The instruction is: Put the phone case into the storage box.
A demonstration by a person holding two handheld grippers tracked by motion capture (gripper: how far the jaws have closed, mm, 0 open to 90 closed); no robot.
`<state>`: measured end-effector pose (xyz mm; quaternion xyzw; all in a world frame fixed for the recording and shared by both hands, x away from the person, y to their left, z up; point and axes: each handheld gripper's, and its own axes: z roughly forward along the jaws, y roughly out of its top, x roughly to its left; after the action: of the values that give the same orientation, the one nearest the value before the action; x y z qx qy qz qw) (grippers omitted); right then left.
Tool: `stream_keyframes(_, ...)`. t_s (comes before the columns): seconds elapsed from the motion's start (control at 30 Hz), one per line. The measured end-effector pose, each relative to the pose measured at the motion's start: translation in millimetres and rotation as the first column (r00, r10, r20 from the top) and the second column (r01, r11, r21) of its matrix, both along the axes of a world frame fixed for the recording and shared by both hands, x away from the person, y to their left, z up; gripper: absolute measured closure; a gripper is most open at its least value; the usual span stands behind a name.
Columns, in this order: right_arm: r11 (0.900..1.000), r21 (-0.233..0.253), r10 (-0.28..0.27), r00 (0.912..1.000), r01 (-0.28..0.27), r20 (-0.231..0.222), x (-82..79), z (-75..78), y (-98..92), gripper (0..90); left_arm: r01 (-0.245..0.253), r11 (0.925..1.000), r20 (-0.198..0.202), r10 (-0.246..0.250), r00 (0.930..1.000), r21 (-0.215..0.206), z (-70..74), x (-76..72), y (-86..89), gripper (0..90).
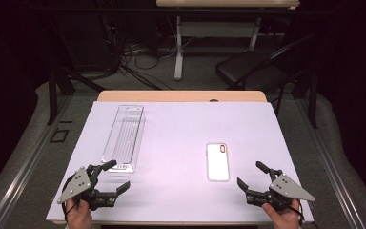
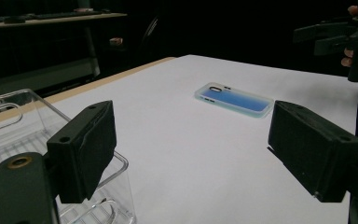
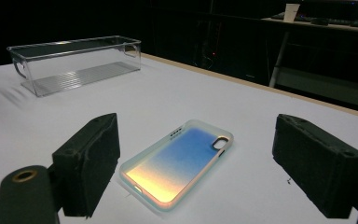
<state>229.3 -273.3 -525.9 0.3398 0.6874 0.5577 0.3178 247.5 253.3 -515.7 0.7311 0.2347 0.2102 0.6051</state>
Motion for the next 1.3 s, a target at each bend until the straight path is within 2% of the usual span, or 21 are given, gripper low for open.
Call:
stream_keyframes(0.17, 1.0, -0.01, 0.0, 1.0, 0.0, 0.002, 0.2, 0.2, 1.1, 14.5, 0.003, 1.0, 0.0, -0.003, 1.0, 0.002, 0.1, 0.2, -0.5, 15.5)
stream_keyframes(0.37, 0.999, -0.045, -0.02, 0.9997, 0.02, 0.016, -3.4, 1.1, 4.7, 14.5, 0.004, 1.0, -0.002, -0.004, 1.0, 0.002, 0.5, 1.3, -2.2, 15.5)
stream_keyframes(0.4, 0.998, -0.065, -0.026, 0.9995, 0.027, 0.018, -3.1, 1.0, 6.1, 14.5, 0.006, 1.0, -0.001, -0.006, 1.0, 0.002, 0.4, 1.7, -2.9, 15.5)
stream_keyframes(0.5, 0.996, -0.079, -0.041, 0.9991, 0.042, 0.012, -1.0, 2.7, 9.7, 14.5, -0.001, 1.0, -0.004, 0.001, 1.0, 0.005, 0.7, 0.9, -3.0, 15.5)
stream_keyframes(0.6, 0.996, -0.082, -0.031, 0.9995, 0.031, 0.001, 1.5, 4.7, 11.1, 14.5, -0.003, 1.0, -0.001, 0.003, 1.0, 0.009, 0.8, -0.9, -2.8, 15.5)
stream_keyframes(0.73, 0.997, -0.06, -0.05, 0.9934, 0.044, -0.103, 12.8, 12.3, 14.1, 14.6, 0.001, 0.9999, 0.002, -0.001, 1.0, 0.011, 0.3, -3.1, -1.8, 15.5)
stream_keyframes(0.87, 0.998, -0.054, -0.05, 0.9842, 0.041, -0.17, 20.8, 19.3, 16.0, 14.5, -0.003, 0.9998, 0.0, 0.003, 1.0, 0.02, 0.1, -3.7, -0.8, 15.5)
stream_keyframes(0.93, 0.998, -0.056, -0.049, 0.9822, 0.04, -0.181, 22.4, 20.4, 16.2, 14.8, -0.001, 0.9998, -0.002, 0.001, 1.0, 0.019, -0.3, -3.3, -0.7, 15.5)
stream_keyframes(0.97, 0.997, -0.057, -0.06, 0.9746, 0.049, -0.216, 27.2, 24.8, 16.0, 14.9, -0.004, 0.9998, -0.004, 0.004, 1.0, 0.017, -0.6, -3.3, -0.8, 15.5)
stream_keyframes(1.03, 0.998, -0.049, -0.056, 0.9683, 0.045, -0.244, 31.5, 29.0, 15.5, 15.2, -0.002, 0.9997, -0.008, 0.002, 1.0, 0.023, -1.2, -2.5, -0.7, 15.5)
stream_keyframes(1.1, 0.998, -0.055, -0.055, 0.9661, 0.043, -0.252, 33.1, 30.7, 15.4, 15.2, -0.002, 0.9996, -0.008, 0.002, 1.0, 0.027, -1.4, -2.2, -0.7, 15.5)
stream_keyframes(1.17, 0.996, -0.084, -0.04, 0.9578, 0.017, -0.285, 40.9, 35.9, 14.7, 15.6, -0.004, 0.9996, -0.011, 0.004, 0.9999, 0.026, -1.9, -2.1, -0.8, 15.5)
stream_keyframes(1.2, 0.996, -0.084, -0.04, 0.9578, 0.017, -0.285, 40.9, 35.9, 14.7, 15.6, -0.005, 0.9997, -0.012, 0.006, 0.9999, 0.025, -2.0, -2.2, -0.7, 15.5)
stream_keyframes(1.23, 0.996, -0.088, -0.036, 0.9486, 0.008, -0.315, 45.0, 38.6, 15.5, 15.7, -0.001, 0.9997, -0.01, 0.001, 1.0, 0.023, -1.9, -1.8, -0.3, 15.5)
stream_keyframes(1.3, 0.995, -0.097, -0.034, 0.9432, 0.002, -0.331, 48.7, 41.7, 16.7, 15.9, -0.004, 0.9997, -0.01, 0.004, 0.9999, 0.026, -1.6, -2.2, -0.2, 15.5)
